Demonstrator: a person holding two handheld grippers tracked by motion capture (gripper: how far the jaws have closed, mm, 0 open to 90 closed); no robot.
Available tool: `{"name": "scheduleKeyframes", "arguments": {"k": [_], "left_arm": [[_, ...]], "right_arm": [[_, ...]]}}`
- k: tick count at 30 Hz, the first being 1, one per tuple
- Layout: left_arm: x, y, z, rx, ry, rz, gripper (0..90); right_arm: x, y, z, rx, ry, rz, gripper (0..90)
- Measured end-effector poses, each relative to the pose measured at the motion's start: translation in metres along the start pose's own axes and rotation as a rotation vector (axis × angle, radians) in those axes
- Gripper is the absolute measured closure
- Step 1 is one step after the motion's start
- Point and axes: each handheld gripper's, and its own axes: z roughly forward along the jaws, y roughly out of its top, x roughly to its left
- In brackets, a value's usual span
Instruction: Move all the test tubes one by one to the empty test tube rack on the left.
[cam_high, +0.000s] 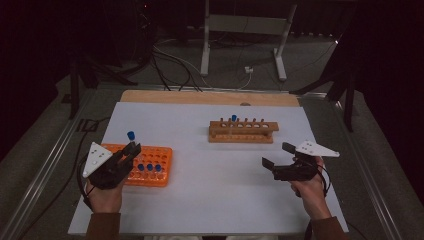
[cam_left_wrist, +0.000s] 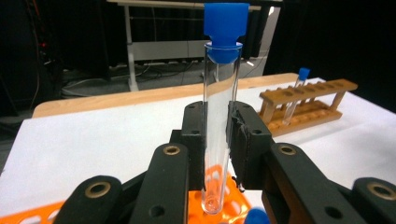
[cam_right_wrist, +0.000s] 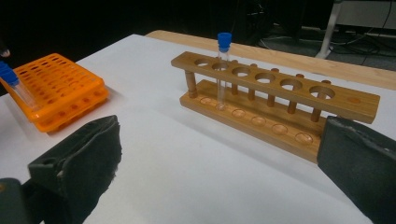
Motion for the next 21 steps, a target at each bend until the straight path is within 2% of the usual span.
{"name": "scheduleKeyframes", "arguments": {"k": [10,15,21], "left_arm": [[0.012,-0.023,-0.003,0.029,0.024,-0.034,77.9],[0.016,-0.031,-0.002,0.047,0.035,-0.04,77.9],[0.016,-0.04,0.003,0.082,0.023,-0.033,77.9]], "right_arm": [[-0.004,-0.002,-0.004,-0.006,-0.008,0.013,0.0],[-0.003,-0.002,-0.003,-0.005,-0.005,0.011,0.0],[-0.004,-0.003,-0.004,-0.008,-0.006,0.014,0.0]]}}
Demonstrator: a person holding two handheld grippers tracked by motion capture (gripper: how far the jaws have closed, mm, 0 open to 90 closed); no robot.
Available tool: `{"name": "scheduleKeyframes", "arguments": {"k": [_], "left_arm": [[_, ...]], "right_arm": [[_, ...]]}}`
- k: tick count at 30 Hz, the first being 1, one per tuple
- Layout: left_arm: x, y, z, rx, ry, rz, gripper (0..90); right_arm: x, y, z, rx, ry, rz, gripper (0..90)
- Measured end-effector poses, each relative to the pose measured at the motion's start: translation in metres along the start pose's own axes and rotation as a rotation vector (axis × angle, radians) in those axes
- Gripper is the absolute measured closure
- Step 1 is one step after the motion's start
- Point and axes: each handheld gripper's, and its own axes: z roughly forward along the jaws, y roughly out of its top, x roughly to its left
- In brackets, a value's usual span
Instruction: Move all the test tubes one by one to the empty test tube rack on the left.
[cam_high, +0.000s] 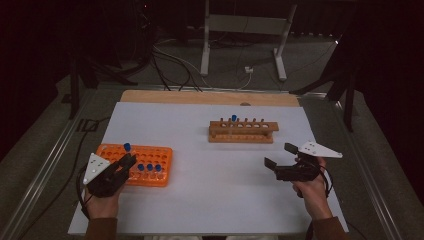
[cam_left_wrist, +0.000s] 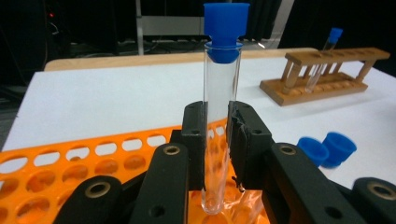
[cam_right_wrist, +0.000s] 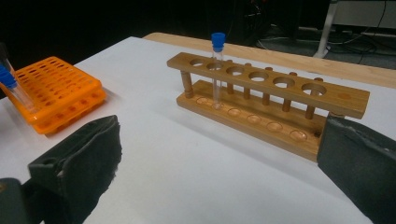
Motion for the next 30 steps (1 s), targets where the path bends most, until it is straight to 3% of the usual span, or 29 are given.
{"name": "scheduleKeyframes", "arguments": {"k": [6,11,22,26,30], "left_arm": [[-0.002,-0.006,0.004,0.027,-0.009,0.015,77.9],[0.0,-0.009,0.001,0.017,-0.017,0.002,77.9],[0.0,-0.022,0.001,0.122,-0.011,0.035,77.9],[-0.003,-0.025,0.003,0.179,-0.006,0.062,78.0],[-0.004,-0.025,0.004,0.203,-0.002,0.081,78.1]], "right_arm": [[-0.001,-0.001,0.0,0.004,-0.002,0.002,0.0],[0.0,-0.001,0.0,0.002,-0.003,-0.001,0.0],[-0.001,-0.002,0.001,0.003,-0.004,0.001,0.0],[-0.001,-0.004,0.001,0.009,-0.004,0.0,0.0],[-0.001,-0.005,0.002,0.012,-0.004,0.0,0.0]]}}
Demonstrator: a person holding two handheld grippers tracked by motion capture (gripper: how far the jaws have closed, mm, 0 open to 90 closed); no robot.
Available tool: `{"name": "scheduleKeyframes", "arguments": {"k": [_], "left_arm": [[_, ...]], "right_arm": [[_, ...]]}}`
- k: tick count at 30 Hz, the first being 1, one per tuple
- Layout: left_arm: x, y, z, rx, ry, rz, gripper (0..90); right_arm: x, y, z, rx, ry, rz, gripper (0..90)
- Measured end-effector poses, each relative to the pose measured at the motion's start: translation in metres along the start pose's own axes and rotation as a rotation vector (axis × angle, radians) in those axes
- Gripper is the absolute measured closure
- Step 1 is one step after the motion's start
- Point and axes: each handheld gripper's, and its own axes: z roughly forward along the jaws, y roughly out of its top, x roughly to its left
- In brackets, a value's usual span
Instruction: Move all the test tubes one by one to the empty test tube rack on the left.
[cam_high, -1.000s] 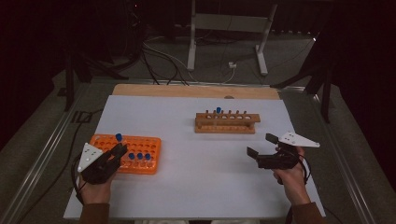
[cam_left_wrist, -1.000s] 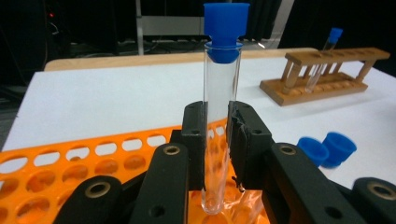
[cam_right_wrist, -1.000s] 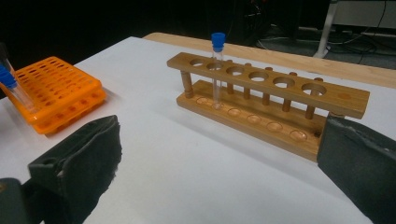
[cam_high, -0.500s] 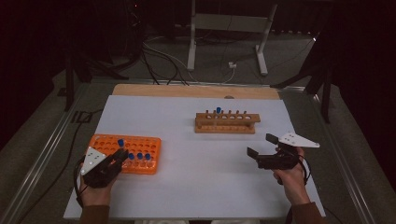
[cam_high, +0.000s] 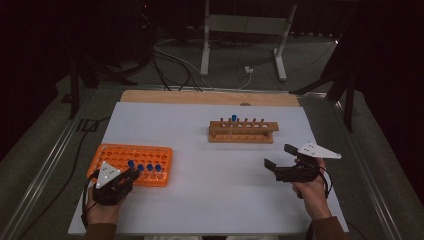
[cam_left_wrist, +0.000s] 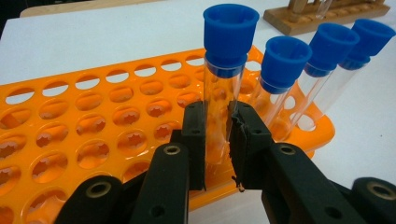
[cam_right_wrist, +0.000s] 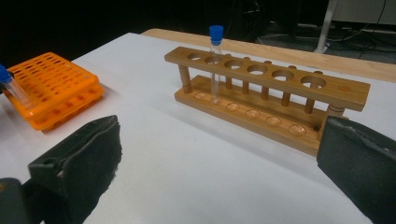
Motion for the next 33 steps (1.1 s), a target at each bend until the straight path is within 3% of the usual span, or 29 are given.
{"name": "scheduleKeyframes", "arguments": {"k": [17,28,33], "left_arm": [[-0.0069,-0.0009,0.0059,0.066,0.025,0.064,78.3],[-0.0046,-0.002,0.006,0.059,0.013,0.029,77.9],[-0.0054,-0.0037,0.0039,0.049,0.006,0.014,71.5]], "right_arm": [[0.0017,-0.0036,0.0049,0.018,0.004,-0.001,0.0],[0.0042,-0.0036,0.0085,0.026,0.009,-0.01,0.0],[0.0049,-0.0019,0.0084,0.022,0.01,-0.008,0.0]]}}
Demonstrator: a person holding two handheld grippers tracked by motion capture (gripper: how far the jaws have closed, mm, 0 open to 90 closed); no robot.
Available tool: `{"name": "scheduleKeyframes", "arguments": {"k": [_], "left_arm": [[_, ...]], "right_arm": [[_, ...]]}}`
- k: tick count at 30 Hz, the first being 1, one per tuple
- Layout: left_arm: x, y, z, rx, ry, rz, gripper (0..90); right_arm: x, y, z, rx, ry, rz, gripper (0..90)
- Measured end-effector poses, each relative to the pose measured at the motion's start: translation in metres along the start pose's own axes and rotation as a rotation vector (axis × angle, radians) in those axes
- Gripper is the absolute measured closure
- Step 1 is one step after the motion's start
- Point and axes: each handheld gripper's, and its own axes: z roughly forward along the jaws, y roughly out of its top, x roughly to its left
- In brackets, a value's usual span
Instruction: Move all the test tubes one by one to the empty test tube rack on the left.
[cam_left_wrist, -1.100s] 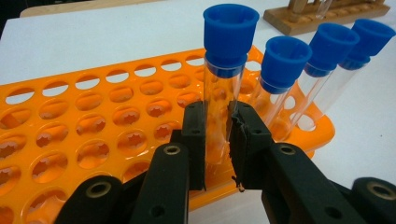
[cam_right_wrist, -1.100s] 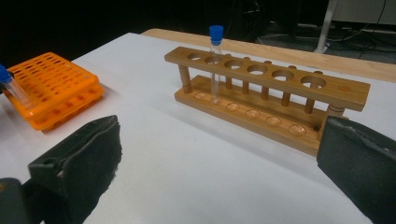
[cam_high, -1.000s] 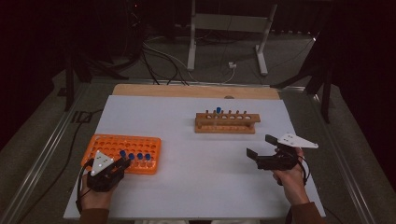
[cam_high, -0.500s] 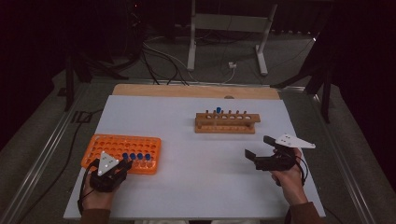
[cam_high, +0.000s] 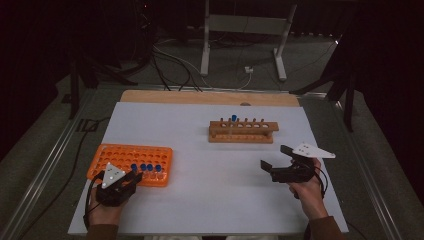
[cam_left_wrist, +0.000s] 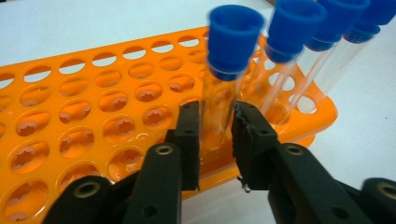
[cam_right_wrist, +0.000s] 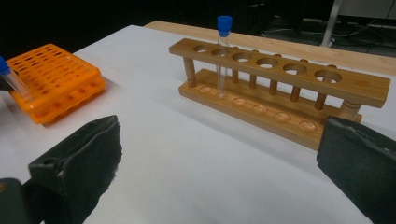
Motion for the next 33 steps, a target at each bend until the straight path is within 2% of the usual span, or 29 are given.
{"name": "scheduleKeyframes", "arguments": {"k": [3,6,13,19,26,30,33], "left_arm": [[0.002,-0.001,-0.004,-0.011,-0.007,-0.01,65.3],[0.004,-0.001,-0.009,-0.044,-0.024,-0.032,58.8],[0.005,0.002,-0.02,-0.14,-0.07,-0.054,43.7],[0.003,0.007,-0.026,-0.209,-0.065,-0.068,25.9],[-0.002,0.011,-0.027,-0.238,-0.046,-0.07,14.1],[-0.002,0.013,-0.027,-0.236,-0.041,-0.076,2.6],[-0.001,0.012,-0.027,-0.24,-0.046,-0.079,0.7]], "right_arm": [[0.0,0.002,0.0,-0.003,-0.002,0.0,0.0],[0.0,0.004,0.0,-0.008,-0.002,-0.001,0.0],[0.004,0.018,0.002,-0.025,-0.001,-0.008,0.0],[0.007,0.031,0.01,-0.03,-0.004,-0.016,0.0],[0.01,0.046,0.028,-0.024,-0.009,-0.025,0.0],[0.012,0.053,0.039,-0.016,-0.015,-0.027,0.0],[0.012,0.058,0.048,-0.013,-0.017,-0.021,0.0]]}}
